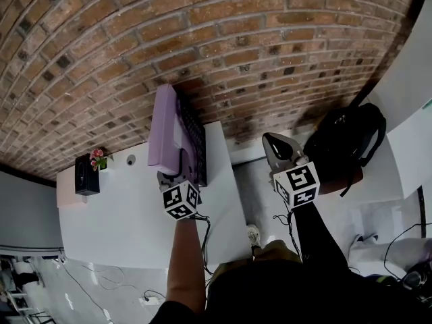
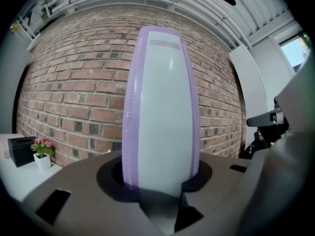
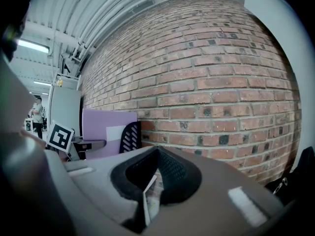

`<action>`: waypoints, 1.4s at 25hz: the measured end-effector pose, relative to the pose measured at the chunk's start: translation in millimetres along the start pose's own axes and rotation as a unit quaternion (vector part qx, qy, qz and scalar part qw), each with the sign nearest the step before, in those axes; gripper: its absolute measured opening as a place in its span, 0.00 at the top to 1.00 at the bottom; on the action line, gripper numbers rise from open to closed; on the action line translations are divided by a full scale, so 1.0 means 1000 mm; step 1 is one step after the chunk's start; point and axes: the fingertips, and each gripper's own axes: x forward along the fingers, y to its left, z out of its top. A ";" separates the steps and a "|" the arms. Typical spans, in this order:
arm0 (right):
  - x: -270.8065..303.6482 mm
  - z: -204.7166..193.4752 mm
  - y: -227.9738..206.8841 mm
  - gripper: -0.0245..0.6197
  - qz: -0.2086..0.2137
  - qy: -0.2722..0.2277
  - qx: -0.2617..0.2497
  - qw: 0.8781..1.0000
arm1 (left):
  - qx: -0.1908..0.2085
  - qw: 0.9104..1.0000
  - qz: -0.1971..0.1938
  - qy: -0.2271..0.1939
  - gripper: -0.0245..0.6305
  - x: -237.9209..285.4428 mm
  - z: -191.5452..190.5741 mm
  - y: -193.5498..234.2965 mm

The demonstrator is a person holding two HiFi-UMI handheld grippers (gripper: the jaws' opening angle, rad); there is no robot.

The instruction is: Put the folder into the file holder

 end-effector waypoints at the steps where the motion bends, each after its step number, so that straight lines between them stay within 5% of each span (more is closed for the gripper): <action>1: 0.001 0.000 0.000 0.96 0.000 0.000 0.000 1.000 | -0.002 1.000 0.001 0.003 0.70 0.001 -0.003 0.000; 21: 0.017 0.006 0.015 0.96 0.019 -0.002 0.000 1.000 | -0.012 0.999 0.009 0.028 0.66 0.004 -0.031 0.006; 35: 0.019 0.018 0.049 0.96 0.047 -0.014 -0.009 0.999 | 0.013 0.999 -0.032 0.020 0.48 -0.010 -0.016 -0.007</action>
